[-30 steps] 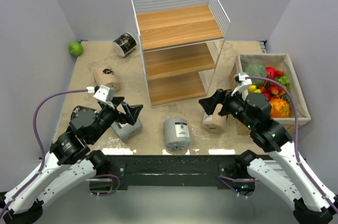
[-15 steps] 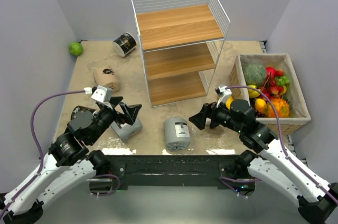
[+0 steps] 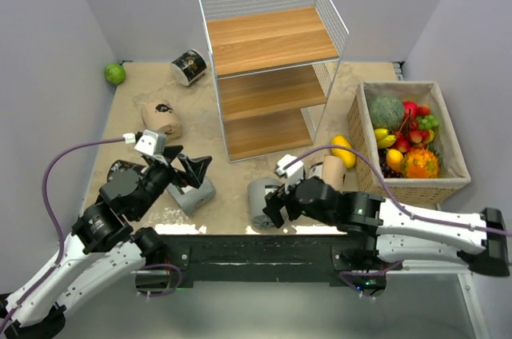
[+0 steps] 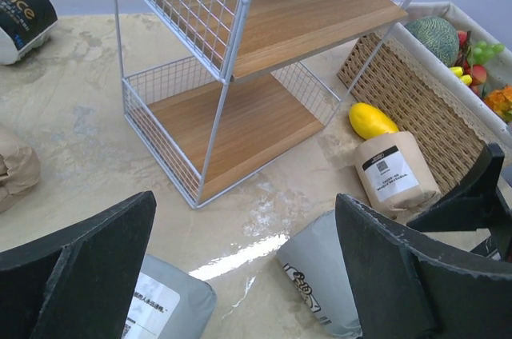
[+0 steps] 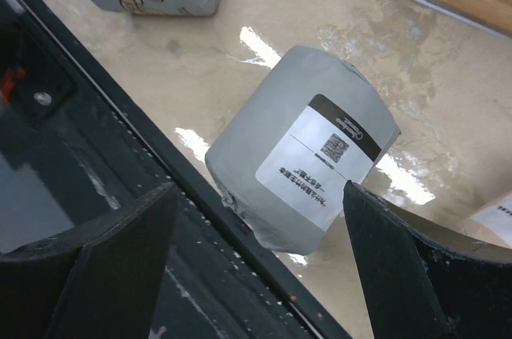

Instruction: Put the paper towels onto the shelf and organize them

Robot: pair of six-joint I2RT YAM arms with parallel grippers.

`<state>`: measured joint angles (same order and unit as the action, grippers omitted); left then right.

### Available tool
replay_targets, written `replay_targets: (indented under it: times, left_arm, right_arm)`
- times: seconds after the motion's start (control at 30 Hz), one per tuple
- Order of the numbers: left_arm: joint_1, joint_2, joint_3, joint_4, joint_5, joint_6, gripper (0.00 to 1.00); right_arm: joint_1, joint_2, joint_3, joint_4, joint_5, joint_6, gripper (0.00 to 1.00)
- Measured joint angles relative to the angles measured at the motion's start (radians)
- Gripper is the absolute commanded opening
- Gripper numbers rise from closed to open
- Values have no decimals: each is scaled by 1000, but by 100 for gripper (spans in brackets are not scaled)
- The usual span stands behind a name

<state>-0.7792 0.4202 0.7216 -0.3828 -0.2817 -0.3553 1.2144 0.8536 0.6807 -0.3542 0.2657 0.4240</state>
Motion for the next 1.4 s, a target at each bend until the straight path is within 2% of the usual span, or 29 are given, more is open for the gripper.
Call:
replay_targets:
  times: [0.07, 0.17, 0.33, 0.43, 0.8, 1.4]
  left_arm:
    - [0, -5, 0, 0, -8, 0, 99]
    - [0, -16, 0, -2, -25, 0, 99]
    - [0, -63, 0, -3, -64, -1, 99]
    - [0, -81, 0, -3, -79, -1, 99]
    - [0, -83, 0, -3, -90, -1, 99]
    - [0, -77, 0, -4, -90, -1, 99]
  right_arm:
    - [113, 100, 61, -26, 114, -37, 87]
    - [220, 222, 130, -36, 238, -101, 87]
    - [349, 359, 161, -44, 410, -233, 87]
    - [388, 378, 161, -40, 444, -323, 87]
    - [421, 451, 161, -58, 478, -543, 86]
    - [429, 528, 80, 5, 576, -647, 86]
